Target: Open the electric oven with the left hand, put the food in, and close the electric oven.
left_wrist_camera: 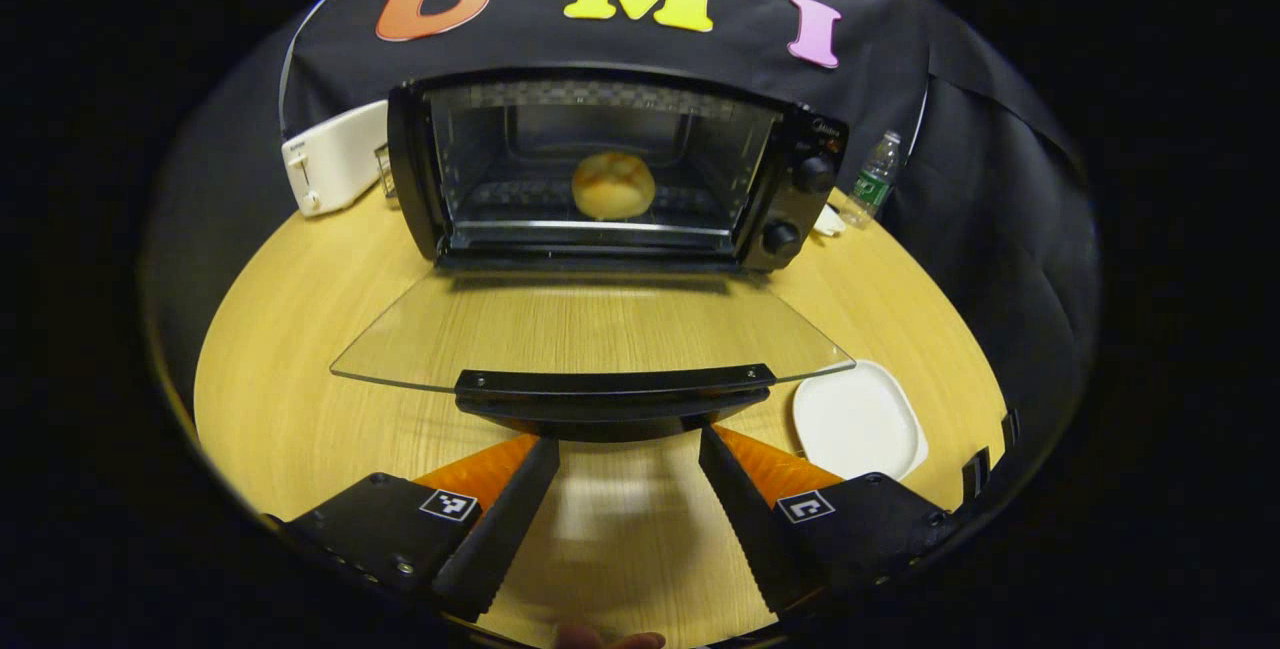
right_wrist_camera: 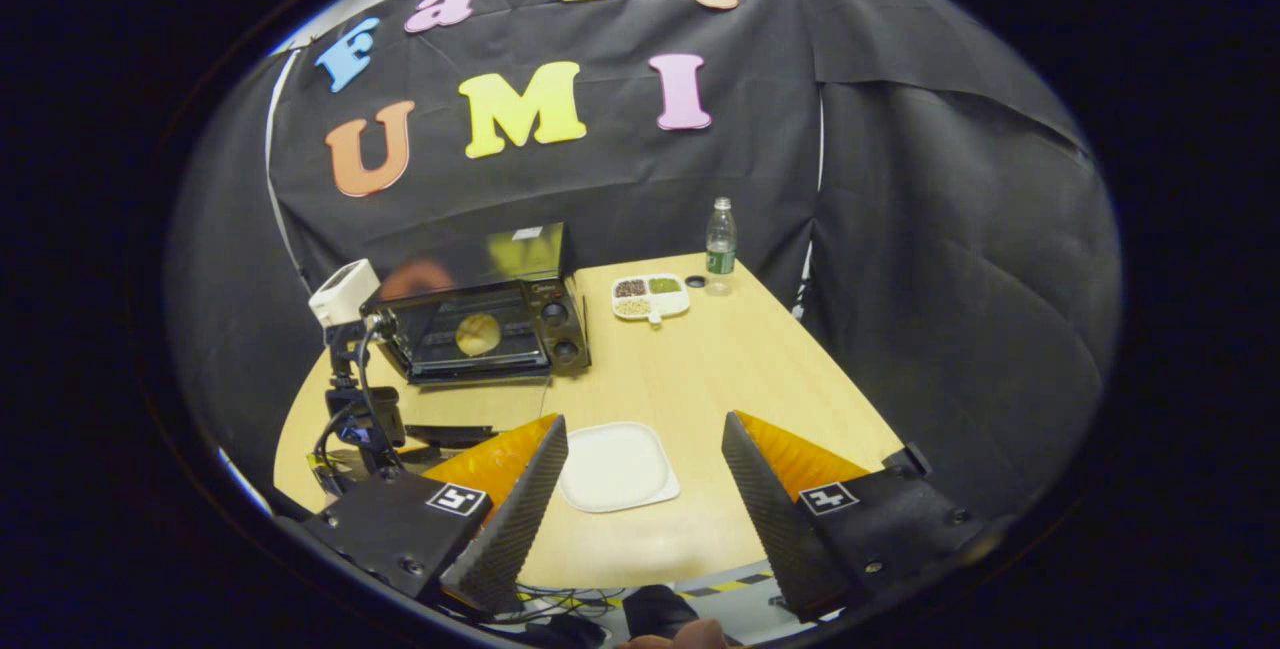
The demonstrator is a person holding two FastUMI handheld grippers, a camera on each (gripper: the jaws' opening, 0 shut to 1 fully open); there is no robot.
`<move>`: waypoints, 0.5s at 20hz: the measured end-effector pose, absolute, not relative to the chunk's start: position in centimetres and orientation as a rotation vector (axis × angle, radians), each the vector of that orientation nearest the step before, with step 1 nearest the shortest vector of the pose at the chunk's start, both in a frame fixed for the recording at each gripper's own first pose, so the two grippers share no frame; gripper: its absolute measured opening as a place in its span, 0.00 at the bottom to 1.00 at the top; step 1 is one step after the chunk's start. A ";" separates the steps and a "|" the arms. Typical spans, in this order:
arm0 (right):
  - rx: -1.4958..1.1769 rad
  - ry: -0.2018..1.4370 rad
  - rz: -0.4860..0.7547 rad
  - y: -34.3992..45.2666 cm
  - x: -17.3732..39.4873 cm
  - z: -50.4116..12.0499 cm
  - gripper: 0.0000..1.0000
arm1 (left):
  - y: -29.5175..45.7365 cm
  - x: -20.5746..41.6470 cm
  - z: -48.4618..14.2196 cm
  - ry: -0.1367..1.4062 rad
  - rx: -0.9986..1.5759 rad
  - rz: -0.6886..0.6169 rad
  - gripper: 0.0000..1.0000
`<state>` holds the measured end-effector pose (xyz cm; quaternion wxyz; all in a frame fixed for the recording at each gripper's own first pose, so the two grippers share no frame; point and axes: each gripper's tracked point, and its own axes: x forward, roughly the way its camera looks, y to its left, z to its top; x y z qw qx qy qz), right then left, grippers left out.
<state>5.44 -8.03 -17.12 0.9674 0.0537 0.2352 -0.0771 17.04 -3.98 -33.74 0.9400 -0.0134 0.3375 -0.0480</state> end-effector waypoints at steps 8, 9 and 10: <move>0.083 0.367 -0.109 -6.8 7.0 -13.2 0.97 | -2.5 23.7 -20.9 0.385 0.004 -0.098 0.93; 0.076 0.351 -0.098 -6.9 7.5 -12.6 0.97 | -2.4 23.8 -19.4 0.359 0.003 -0.091 0.93; 0.069 0.332 -0.086 -7.1 8.2 -12.0 0.97 | -2.6 23.8 -17.8 0.332 -0.004 -0.087 0.93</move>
